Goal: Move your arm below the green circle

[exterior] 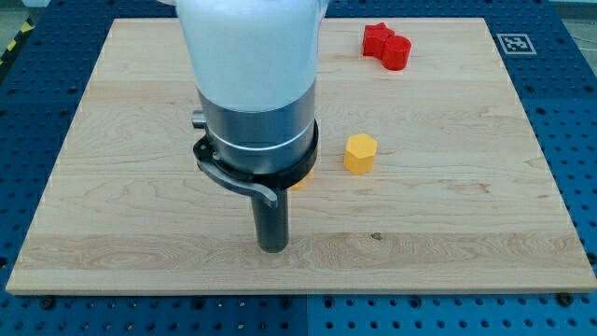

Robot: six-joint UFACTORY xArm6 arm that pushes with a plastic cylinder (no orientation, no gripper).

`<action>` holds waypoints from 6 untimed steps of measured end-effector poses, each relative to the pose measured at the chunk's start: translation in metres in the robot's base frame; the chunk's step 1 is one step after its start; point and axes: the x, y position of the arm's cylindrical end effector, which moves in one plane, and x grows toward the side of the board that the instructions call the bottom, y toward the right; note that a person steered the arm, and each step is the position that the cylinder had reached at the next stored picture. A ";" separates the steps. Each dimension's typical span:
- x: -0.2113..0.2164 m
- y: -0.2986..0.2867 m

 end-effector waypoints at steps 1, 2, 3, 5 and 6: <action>0.004 0.010; -0.009 0.011; -0.030 -0.013; -0.034 -0.038; -0.036 -0.040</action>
